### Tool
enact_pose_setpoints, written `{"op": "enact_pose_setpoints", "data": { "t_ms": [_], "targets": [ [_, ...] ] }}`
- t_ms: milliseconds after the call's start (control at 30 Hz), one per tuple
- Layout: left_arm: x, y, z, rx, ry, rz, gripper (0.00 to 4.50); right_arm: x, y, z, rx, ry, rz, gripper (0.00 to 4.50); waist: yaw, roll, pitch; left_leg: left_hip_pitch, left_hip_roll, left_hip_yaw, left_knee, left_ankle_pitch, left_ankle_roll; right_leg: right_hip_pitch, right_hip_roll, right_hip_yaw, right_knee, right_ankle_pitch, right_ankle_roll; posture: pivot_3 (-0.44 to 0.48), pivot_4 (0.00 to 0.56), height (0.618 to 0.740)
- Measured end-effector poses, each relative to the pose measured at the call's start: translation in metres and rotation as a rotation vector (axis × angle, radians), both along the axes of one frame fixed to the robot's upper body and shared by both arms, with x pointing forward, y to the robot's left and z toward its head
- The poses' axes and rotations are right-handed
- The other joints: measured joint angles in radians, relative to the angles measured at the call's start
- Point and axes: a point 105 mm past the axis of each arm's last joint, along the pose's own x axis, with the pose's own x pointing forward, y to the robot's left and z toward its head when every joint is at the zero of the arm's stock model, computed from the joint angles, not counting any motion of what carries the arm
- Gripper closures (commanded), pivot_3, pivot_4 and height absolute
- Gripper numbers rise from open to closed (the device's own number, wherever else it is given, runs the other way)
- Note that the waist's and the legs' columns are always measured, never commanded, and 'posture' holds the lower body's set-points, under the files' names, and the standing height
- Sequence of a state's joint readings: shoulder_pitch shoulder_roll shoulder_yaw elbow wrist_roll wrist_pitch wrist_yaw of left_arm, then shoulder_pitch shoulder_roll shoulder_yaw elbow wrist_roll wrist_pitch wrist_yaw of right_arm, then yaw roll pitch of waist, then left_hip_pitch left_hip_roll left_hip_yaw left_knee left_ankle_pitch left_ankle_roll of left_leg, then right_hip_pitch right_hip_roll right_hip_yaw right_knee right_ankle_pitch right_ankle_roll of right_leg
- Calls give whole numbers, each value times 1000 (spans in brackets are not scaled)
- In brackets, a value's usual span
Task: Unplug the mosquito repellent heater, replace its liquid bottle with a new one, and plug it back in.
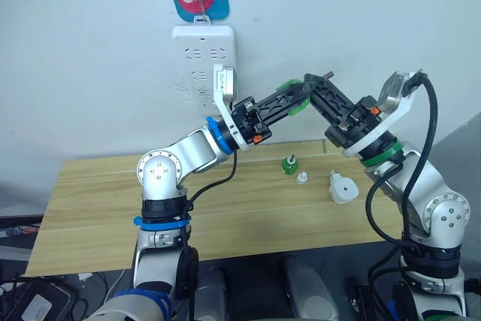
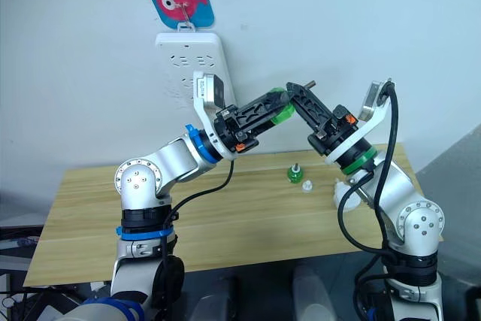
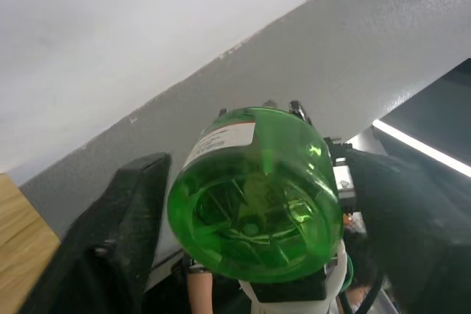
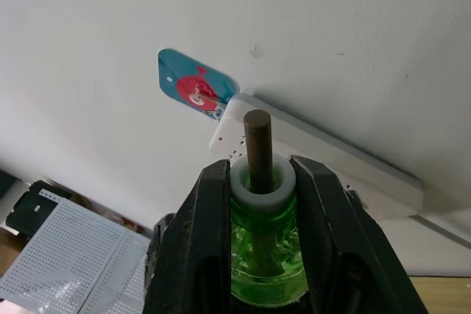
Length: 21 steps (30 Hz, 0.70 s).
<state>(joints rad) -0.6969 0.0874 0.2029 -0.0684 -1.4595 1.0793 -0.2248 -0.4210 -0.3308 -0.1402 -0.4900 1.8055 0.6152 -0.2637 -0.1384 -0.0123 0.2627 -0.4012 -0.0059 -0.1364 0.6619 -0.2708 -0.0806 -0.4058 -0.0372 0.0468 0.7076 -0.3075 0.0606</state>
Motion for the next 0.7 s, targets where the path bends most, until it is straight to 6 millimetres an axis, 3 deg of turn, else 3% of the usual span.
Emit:
{"op": "enact_pose_setpoints", "data": {
  "t_ms": [100,533,700],
  "targets": [
    [-2,2,1,-30,7,-14,2193,-2,0,2,19,-2,14,3694,0,0,0,0,0,0,0,0,0,0,0,0,0,0,0,-173,193,740],
    [-5,5,-1,-53,36,-29,2203,-3,3,1,10,-1,33,3694,0,0,0,0,0,0,0,0,0,0,0,0,0,0,0,-164,195,740],
    [-3,10,-6,-35,41,-15,2203,-1,-3,6,56,1,7,1893,0,0,0,0,0,0,0,0,0,0,0,0,0,0,0,-163,195,740]
  ]
}}
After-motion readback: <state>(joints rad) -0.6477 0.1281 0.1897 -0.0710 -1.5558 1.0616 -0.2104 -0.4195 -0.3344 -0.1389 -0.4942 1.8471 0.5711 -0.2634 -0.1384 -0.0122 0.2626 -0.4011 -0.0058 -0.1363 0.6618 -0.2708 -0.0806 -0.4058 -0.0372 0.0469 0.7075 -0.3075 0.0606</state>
